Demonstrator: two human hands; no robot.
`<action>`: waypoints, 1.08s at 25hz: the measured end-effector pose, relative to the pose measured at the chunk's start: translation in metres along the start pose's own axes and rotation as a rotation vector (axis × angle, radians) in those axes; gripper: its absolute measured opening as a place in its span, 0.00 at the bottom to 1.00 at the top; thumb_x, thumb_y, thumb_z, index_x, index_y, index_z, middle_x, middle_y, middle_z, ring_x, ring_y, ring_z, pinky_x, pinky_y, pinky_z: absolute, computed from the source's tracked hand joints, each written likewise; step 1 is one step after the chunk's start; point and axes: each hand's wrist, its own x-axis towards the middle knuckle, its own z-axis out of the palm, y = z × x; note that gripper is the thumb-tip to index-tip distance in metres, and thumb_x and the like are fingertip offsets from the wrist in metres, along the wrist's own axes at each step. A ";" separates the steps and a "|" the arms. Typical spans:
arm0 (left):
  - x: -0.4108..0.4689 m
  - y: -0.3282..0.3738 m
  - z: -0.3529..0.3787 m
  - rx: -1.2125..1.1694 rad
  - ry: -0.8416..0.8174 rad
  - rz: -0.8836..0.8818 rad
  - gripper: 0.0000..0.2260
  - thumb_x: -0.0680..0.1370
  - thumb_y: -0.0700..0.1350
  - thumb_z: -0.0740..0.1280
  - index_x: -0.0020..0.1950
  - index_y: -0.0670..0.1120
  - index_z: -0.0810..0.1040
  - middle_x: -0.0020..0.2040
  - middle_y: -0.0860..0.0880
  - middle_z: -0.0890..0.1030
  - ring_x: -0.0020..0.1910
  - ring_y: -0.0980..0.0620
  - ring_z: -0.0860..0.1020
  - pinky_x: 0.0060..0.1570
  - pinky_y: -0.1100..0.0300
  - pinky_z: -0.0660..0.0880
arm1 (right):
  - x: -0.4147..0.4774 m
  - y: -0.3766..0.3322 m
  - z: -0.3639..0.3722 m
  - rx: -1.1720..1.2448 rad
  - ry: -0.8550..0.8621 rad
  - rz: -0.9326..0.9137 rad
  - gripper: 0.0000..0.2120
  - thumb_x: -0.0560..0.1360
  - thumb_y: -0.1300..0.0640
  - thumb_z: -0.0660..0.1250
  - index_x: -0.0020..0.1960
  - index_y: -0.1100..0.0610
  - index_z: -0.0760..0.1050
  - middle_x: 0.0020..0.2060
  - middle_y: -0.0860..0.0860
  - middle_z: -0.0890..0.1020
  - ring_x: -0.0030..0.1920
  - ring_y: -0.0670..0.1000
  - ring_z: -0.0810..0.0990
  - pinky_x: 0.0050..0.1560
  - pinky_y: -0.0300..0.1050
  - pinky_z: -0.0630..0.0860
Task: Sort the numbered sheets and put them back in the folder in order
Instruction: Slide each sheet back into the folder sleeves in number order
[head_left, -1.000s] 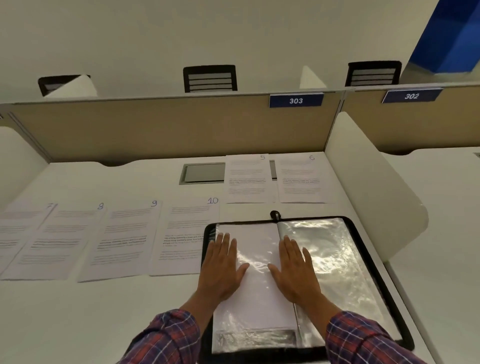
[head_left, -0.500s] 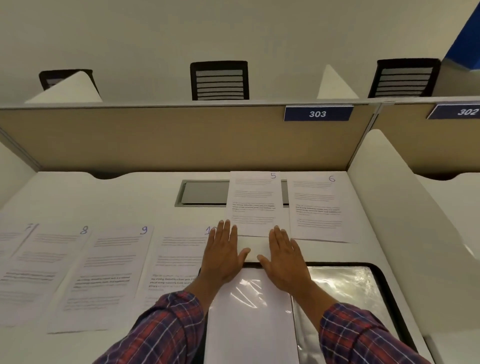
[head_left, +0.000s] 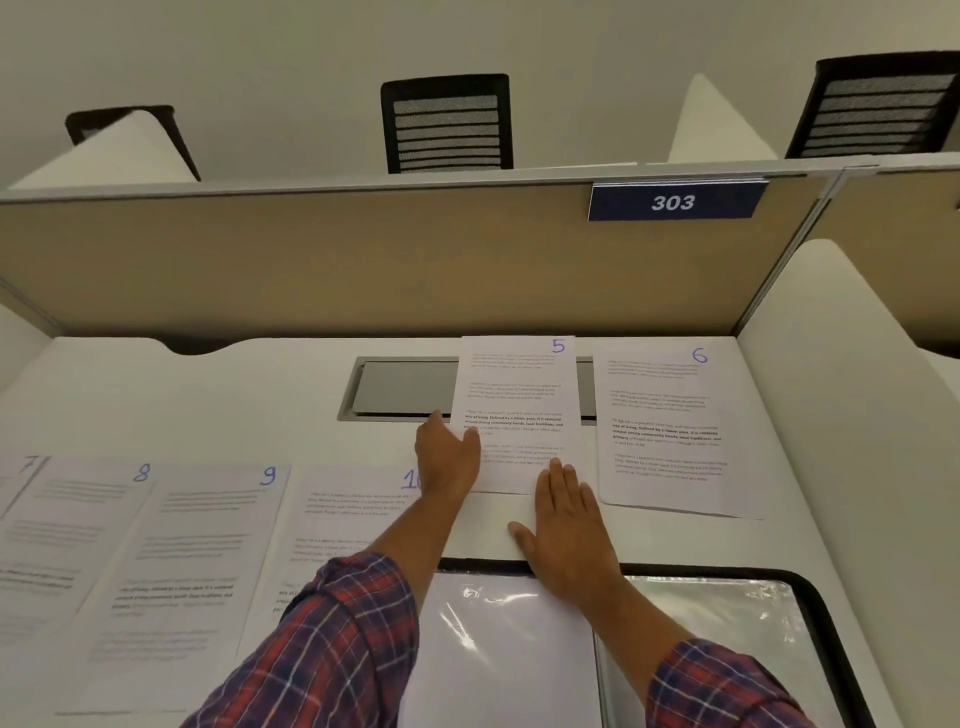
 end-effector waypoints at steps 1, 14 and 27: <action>0.006 0.008 -0.001 -0.059 -0.007 -0.080 0.28 0.82 0.49 0.71 0.78 0.42 0.67 0.73 0.43 0.75 0.68 0.41 0.77 0.58 0.51 0.79 | 0.000 0.000 0.001 -0.002 -0.005 0.000 0.48 0.73 0.30 0.28 0.83 0.60 0.33 0.83 0.57 0.34 0.83 0.58 0.34 0.80 0.52 0.33; 0.023 0.033 -0.018 -0.118 -0.144 -0.047 0.02 0.83 0.38 0.66 0.52 0.45 0.76 0.48 0.49 0.80 0.42 0.53 0.79 0.34 0.62 0.75 | 0.001 0.005 -0.007 0.044 -0.053 -0.031 0.54 0.70 0.24 0.27 0.84 0.60 0.35 0.83 0.57 0.35 0.83 0.56 0.35 0.78 0.49 0.32; -0.070 0.009 -0.074 -0.561 -0.066 0.069 0.13 0.83 0.35 0.66 0.62 0.50 0.80 0.55 0.51 0.85 0.52 0.51 0.85 0.46 0.55 0.84 | -0.068 -0.006 -0.052 1.216 0.359 0.385 0.34 0.81 0.42 0.68 0.80 0.55 0.60 0.74 0.51 0.72 0.73 0.55 0.71 0.70 0.50 0.72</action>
